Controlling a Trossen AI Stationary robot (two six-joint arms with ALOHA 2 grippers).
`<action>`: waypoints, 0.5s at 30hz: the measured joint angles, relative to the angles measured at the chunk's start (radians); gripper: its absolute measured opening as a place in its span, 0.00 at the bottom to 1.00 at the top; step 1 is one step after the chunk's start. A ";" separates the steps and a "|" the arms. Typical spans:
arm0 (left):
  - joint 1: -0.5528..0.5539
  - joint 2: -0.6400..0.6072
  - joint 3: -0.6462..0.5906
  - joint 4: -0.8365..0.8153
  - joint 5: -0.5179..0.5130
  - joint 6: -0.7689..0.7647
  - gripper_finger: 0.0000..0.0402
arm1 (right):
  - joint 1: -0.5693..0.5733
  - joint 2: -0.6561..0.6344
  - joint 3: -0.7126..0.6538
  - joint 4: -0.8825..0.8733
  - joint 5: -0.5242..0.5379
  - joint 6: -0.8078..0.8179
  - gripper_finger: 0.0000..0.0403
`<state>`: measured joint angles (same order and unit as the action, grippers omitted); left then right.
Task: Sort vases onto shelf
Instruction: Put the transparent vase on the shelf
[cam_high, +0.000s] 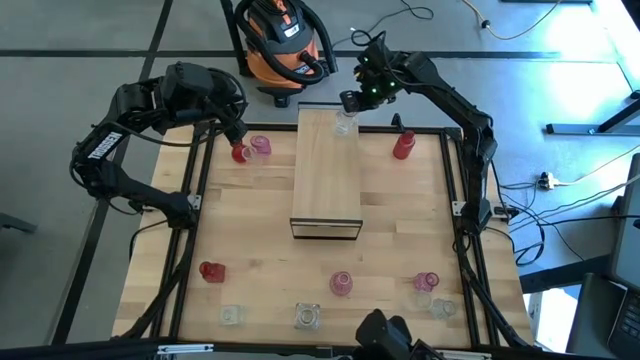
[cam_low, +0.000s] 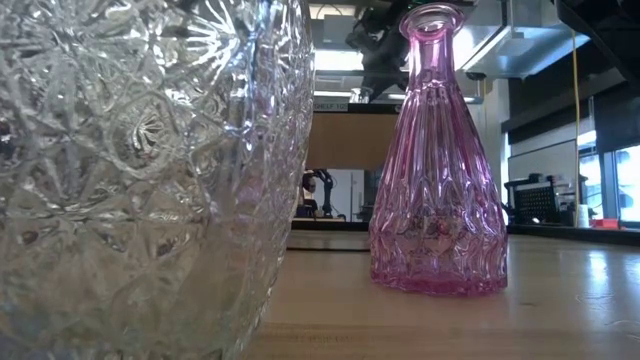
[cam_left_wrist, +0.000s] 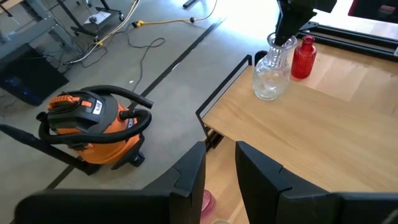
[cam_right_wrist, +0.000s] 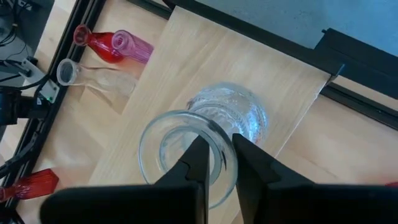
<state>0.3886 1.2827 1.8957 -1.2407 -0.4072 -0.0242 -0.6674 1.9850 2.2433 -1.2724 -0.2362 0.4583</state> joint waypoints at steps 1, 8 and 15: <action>0.000 0.000 0.000 0.000 0.000 0.000 0.20 | 0.000 0.000 0.000 0.000 0.000 0.000 0.11; 0.000 0.000 0.000 0.000 0.000 0.001 0.20 | 0.000 0.001 -0.001 0.032 -0.002 0.000 0.11; 0.007 0.000 0.000 -0.001 0.054 -0.020 0.20 | 0.000 0.002 -0.002 0.053 -0.010 0.000 0.11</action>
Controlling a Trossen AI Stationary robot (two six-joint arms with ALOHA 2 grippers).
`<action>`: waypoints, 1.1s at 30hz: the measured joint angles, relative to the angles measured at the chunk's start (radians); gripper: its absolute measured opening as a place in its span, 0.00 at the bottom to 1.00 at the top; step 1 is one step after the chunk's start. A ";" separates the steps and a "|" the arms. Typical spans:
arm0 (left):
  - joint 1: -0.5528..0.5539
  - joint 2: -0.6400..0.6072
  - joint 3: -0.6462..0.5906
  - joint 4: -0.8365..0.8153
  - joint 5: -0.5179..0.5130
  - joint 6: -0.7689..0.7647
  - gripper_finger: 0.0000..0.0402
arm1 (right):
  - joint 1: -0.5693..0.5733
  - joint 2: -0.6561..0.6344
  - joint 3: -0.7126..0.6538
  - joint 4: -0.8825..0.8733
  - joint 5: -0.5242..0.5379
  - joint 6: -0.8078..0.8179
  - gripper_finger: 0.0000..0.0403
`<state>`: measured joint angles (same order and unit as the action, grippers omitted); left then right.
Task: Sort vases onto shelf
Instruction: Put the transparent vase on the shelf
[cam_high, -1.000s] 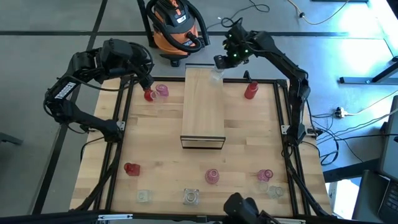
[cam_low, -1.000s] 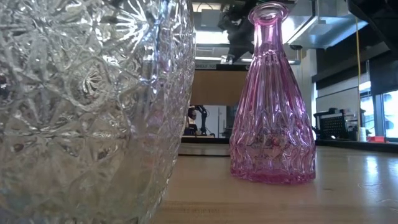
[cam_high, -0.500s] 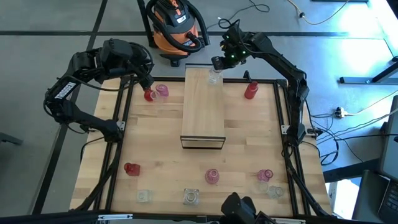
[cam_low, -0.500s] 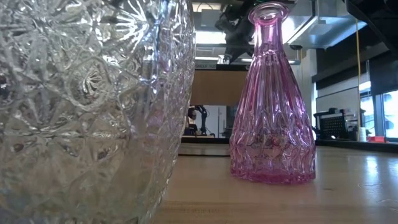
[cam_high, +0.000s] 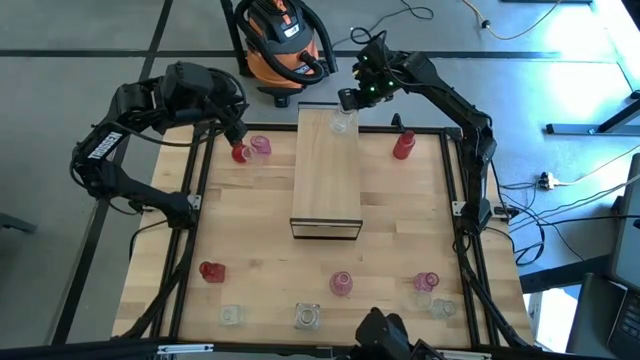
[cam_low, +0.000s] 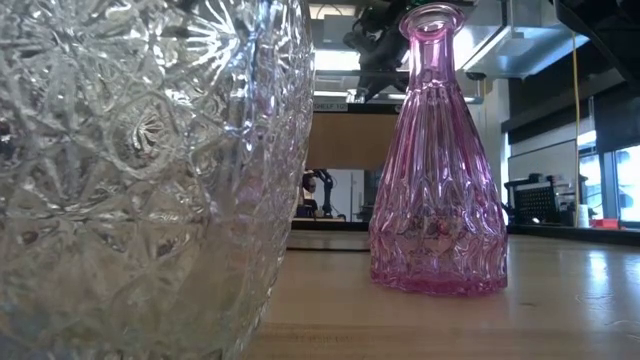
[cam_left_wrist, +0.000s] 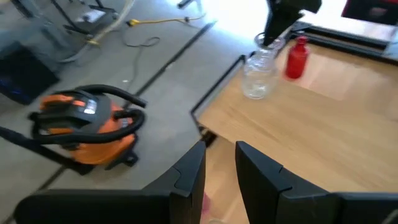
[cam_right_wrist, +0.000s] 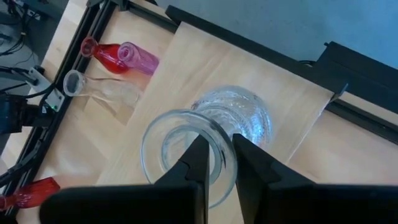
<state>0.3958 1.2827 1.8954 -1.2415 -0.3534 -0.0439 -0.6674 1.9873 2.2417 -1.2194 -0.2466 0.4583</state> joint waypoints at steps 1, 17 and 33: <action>0.009 0.000 0.000 0.000 0.029 -0.005 0.20 | 0.000 0.000 0.000 0.000 -0.008 0.000 0.11; 0.078 0.000 0.000 -0.006 0.139 -0.007 0.20 | 0.000 0.000 0.000 -0.016 -0.035 0.000 0.11; 0.078 0.000 0.000 -0.006 0.139 -0.007 0.20 | 0.000 -0.001 0.000 -0.005 -0.034 -0.002 0.17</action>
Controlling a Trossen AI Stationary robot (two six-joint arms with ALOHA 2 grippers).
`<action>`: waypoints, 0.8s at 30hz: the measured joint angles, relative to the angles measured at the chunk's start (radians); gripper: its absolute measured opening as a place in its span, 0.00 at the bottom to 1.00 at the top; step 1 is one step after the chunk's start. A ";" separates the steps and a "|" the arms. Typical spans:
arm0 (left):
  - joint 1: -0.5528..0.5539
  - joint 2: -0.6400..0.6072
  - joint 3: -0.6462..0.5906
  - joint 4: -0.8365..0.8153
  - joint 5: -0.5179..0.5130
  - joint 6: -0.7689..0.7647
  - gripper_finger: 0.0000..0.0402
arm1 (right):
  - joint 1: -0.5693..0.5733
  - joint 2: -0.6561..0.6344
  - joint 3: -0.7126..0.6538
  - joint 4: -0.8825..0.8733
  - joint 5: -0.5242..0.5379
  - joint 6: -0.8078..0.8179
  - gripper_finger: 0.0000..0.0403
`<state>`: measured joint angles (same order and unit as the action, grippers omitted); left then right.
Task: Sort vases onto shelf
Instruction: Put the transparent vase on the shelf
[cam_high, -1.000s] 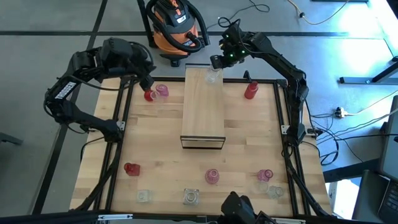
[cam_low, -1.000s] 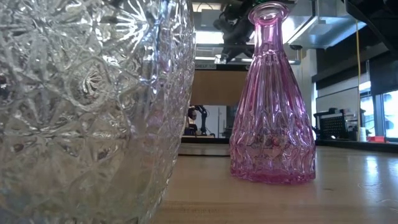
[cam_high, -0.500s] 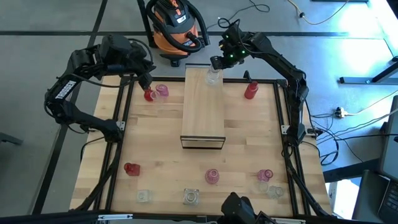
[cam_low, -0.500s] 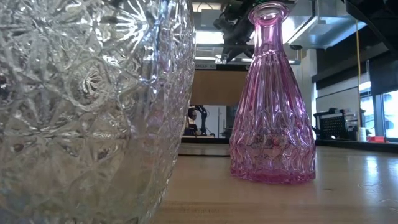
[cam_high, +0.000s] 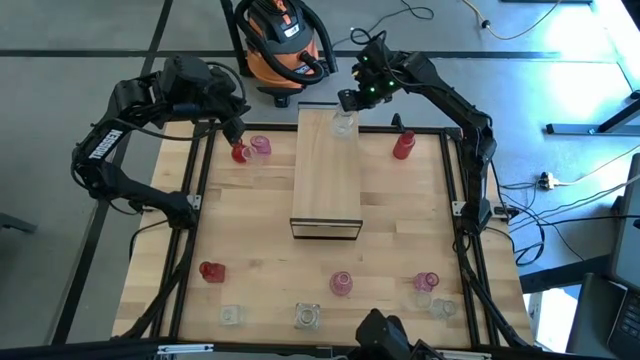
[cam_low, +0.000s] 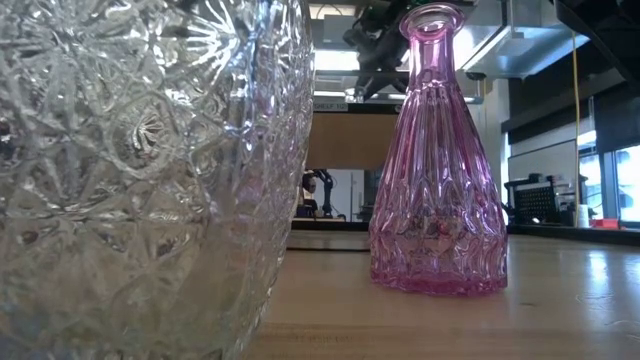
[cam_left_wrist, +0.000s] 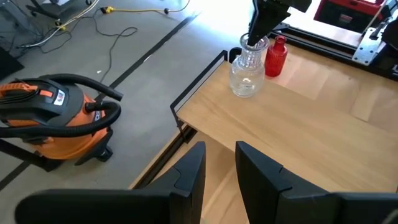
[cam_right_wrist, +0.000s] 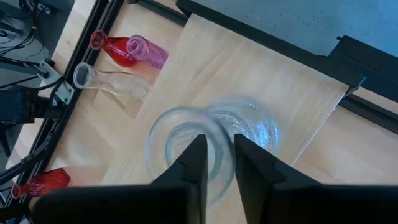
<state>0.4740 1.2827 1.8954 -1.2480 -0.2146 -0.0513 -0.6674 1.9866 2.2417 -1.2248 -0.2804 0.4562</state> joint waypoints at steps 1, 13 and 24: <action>0.000 0.000 0.000 0.000 0.000 0.000 0.20 | 0.000 -0.001 0.000 -0.001 0.000 0.001 0.19; 0.000 0.003 0.000 0.000 0.000 -0.001 0.20 | 0.000 -0.010 0.000 0.000 0.019 0.002 0.36; 0.074 0.101 -0.153 0.158 0.419 0.018 0.20 | 0.009 -0.119 0.001 0.004 0.088 0.001 0.36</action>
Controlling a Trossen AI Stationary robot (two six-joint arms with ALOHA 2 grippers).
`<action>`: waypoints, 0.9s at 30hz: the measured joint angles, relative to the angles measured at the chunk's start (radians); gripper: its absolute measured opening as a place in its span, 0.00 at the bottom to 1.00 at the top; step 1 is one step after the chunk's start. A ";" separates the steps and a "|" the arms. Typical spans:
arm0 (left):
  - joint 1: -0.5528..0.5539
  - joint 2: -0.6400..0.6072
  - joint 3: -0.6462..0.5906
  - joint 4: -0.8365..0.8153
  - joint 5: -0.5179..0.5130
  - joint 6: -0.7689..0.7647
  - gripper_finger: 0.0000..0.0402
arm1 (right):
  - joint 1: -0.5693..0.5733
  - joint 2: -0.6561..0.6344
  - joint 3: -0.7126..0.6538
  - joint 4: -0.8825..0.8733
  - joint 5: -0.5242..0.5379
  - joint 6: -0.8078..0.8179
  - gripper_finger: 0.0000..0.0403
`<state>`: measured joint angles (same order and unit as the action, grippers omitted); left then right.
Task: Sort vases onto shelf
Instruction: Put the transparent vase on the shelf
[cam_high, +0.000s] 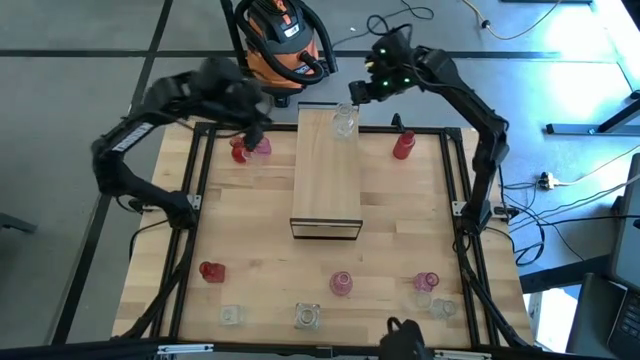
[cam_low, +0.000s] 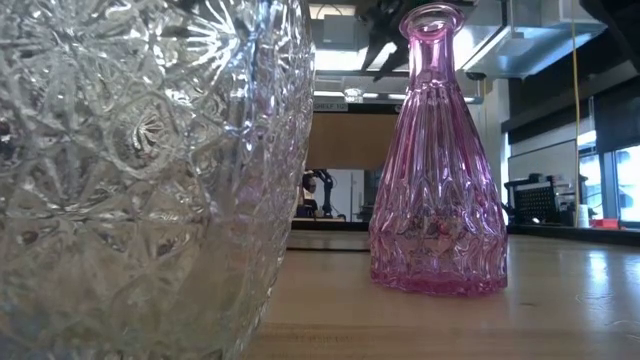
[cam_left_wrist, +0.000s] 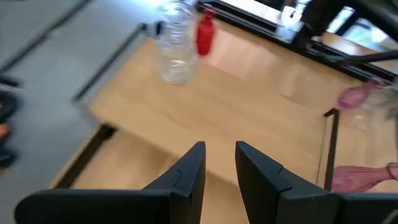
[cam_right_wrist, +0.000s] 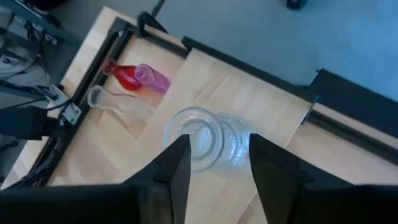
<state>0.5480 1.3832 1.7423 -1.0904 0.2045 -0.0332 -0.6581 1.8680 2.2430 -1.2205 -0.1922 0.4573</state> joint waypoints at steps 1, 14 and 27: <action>0.009 0.014 -0.033 0.043 0.038 0.006 0.20 | 0.005 -0.011 0.001 0.000 0.005 -0.004 0.36; 0.133 0.255 -0.195 0.408 0.283 -0.032 0.20 | 0.118 -0.042 -0.077 -0.140 0.264 -0.011 0.36; 0.132 0.412 -0.195 0.630 0.283 -0.169 0.20 | 0.130 -0.042 -0.307 0.012 0.253 0.062 0.36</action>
<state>0.6804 1.7949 1.5478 -0.4603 0.4871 -0.2019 -0.5282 1.8263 1.9359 -1.2082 0.0604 0.5190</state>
